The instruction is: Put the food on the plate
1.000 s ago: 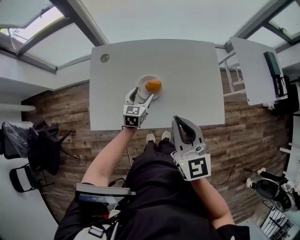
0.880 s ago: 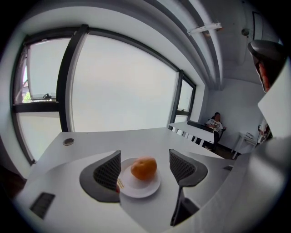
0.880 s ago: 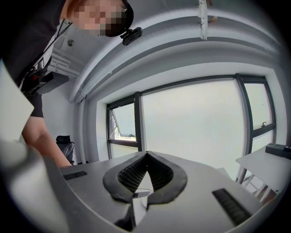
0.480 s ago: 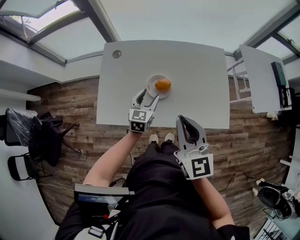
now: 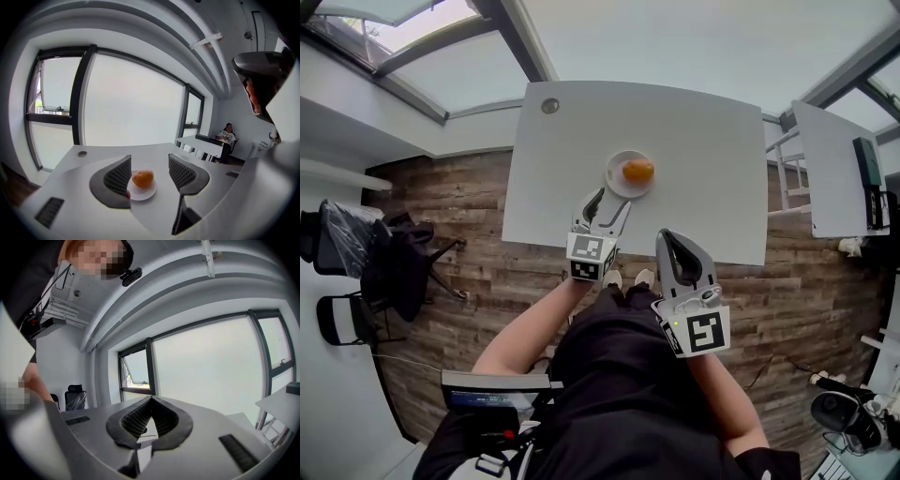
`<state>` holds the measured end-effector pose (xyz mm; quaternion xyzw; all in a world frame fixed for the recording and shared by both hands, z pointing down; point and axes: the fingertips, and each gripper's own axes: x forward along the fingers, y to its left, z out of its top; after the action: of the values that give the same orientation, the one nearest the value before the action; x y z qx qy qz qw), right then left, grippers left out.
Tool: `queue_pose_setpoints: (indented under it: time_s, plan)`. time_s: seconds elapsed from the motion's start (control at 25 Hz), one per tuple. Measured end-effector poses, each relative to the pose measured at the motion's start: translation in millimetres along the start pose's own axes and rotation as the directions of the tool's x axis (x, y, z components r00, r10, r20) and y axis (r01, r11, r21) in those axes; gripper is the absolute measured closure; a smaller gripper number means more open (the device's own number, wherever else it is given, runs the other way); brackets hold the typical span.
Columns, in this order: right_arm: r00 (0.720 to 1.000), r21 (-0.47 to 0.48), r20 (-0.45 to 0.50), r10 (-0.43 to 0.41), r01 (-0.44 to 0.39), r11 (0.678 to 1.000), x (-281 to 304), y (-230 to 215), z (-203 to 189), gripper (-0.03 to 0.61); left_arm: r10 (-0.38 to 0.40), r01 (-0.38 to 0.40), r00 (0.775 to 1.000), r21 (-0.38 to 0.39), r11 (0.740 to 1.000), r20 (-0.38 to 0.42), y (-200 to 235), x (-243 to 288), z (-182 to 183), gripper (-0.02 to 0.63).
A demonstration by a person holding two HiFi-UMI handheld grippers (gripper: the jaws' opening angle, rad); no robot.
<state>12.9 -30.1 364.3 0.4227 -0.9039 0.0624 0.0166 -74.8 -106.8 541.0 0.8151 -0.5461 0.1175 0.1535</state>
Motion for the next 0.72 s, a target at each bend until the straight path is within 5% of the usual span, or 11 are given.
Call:
queue_pose_setpoints:
  time_s: [0.44, 0.72]
  plan:
    - [1.000, 0.008, 0.006, -0.006, 0.006, 1.000, 0.2, -4.4, 0.1, 0.581, 0.018, -0.016, 0.997, -0.022, 1.000, 0.069, -13.9, -24.1, 30.3, 0.437]
    - [1.000, -0.003, 0.001, -0.008, 0.008, 1.000, -2.4, -2.9, -4.0, 0.581, 0.072, -0.070, 0.993, -0.019, 0.997, 0.092, -6.9, -30.3, 38.2, 0.597]
